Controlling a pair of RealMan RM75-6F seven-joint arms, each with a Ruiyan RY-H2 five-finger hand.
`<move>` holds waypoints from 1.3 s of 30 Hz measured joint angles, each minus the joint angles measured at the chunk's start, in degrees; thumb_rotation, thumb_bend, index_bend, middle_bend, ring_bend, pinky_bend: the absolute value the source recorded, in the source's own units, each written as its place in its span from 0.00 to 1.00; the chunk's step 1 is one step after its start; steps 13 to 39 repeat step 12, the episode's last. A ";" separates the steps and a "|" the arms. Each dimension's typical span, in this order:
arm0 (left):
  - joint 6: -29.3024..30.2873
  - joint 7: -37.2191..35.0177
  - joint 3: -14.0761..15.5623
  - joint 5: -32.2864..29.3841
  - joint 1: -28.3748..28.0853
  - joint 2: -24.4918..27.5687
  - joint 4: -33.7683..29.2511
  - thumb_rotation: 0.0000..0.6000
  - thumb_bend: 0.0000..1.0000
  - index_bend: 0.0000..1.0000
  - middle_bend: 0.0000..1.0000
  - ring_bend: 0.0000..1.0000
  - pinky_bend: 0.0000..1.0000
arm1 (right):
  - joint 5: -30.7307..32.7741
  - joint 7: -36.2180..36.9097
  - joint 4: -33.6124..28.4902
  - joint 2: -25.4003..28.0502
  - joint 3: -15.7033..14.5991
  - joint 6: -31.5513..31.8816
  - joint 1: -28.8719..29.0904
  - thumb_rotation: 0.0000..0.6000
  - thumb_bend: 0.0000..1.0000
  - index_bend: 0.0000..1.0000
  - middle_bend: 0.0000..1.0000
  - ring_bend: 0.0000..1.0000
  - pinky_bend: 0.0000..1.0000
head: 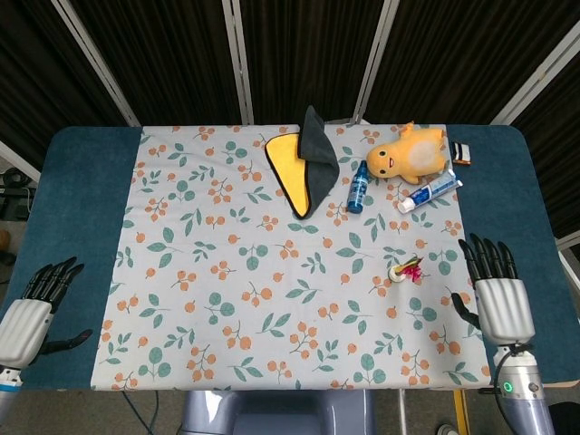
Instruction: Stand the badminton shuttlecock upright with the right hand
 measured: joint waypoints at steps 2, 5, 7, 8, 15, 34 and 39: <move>0.07 0.07 0.01 0.10 0.01 -0.03 0.03 0.99 0.19 0.00 0.00 0.00 0.00 | -0.87 1.87 -0.39 1.06 -0.89 0.79 -1.14 1.00 0.23 0.01 0.00 0.00 0.00; 0.22 0.25 -0.05 0.24 0.00 -0.10 0.11 1.00 0.19 0.00 0.00 0.00 0.00 | -2.35 4.51 -1.18 2.42 -2.19 1.78 -2.61 1.00 0.23 0.01 0.00 0.00 0.00; 0.47 0.36 -0.09 0.48 0.00 -0.16 0.23 1.00 0.19 0.00 0.00 0.00 0.00 | -4.01 6.08 -1.36 3.26 -3.24 2.58 -3.63 1.00 0.23 0.01 0.00 0.00 0.00; 0.58 0.41 -0.10 0.58 0.01 -0.19 0.33 1.00 0.19 0.00 0.00 0.00 0.00 | -4.79 6.70 -1.34 3.56 -3.77 2.90 -4.09 1.00 0.23 0.01 0.00 0.00 0.00; 0.89 0.48 -0.16 0.92 0.00 -0.33 0.86 1.00 0.19 0.00 0.00 0.00 0.00 | -7.26 9.33 -0.46 4.31 -5.83 3.82 -5.87 1.00 0.23 0.01 0.00 0.00 0.00; 0.89 0.48 -0.16 0.92 0.00 -0.33 0.86 1.00 0.19 0.00 0.00 0.00 0.00 | -7.26 9.33 -0.46 4.31 -5.83 3.82 -5.87 1.00 0.23 0.01 0.00 0.00 0.00; 0.89 0.48 -0.16 0.92 0.00 -0.33 0.86 1.00 0.19 0.00 0.00 0.00 0.00 | -7.26 9.33 -0.46 4.31 -5.83 3.82 -5.87 1.00 0.23 0.01 0.00 0.00 0.00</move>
